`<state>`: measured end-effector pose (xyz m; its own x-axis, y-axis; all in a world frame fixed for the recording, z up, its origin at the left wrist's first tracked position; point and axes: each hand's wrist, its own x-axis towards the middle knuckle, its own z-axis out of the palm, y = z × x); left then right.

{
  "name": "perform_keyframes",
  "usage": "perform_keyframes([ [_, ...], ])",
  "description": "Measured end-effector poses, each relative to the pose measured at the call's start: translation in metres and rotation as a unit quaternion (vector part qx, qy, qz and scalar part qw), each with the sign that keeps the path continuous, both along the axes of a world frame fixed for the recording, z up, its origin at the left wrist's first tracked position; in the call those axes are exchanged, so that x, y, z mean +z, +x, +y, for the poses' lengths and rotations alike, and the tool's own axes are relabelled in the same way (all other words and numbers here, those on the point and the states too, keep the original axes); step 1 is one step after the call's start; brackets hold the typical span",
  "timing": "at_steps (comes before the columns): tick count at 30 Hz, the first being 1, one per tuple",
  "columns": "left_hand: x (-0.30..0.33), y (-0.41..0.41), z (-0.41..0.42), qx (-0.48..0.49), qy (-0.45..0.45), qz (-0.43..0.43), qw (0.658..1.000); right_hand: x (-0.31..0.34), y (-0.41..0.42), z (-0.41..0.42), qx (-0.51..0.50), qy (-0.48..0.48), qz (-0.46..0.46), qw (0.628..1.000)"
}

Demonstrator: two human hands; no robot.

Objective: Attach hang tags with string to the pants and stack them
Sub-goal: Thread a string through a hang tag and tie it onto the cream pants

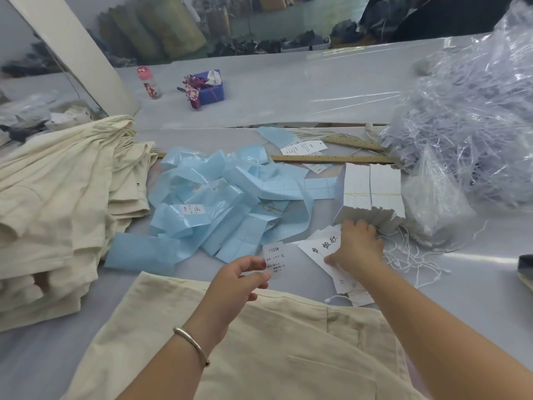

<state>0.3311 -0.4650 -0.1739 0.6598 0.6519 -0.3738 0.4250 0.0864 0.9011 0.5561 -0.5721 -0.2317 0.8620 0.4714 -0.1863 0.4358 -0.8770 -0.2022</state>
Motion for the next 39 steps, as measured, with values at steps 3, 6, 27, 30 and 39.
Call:
perform_keyframes([
  [3, 0.001, -0.004, 0.000, -0.002, 0.010, -0.001, 1.000, -0.002, -0.004, -0.002, 0.020, 0.011, -0.013, 1.000],
  [6, 0.002, -0.008, 0.000, 0.002, 0.014, 0.001, 1.000, -0.003, -0.005, -0.006, 0.018, 0.021, 0.005, 1.000],
  [27, 0.023, -0.017, -0.006, -0.067, 0.040, -0.088, 0.993, 0.079, 0.002, -0.028, -0.012, 0.361, 0.027, 0.932],
  [30, 0.026, -0.025, -0.005, -0.074, 0.046, -0.088, 0.992, 0.073, 0.007, -0.032, -0.030, 0.223, 0.003, 0.974],
  [39, 0.050, -0.053, 0.008, -0.086, 0.067, -0.154, 0.982, 0.111, -0.092, -0.039, -0.074, 0.550, 0.055, 0.830],
])
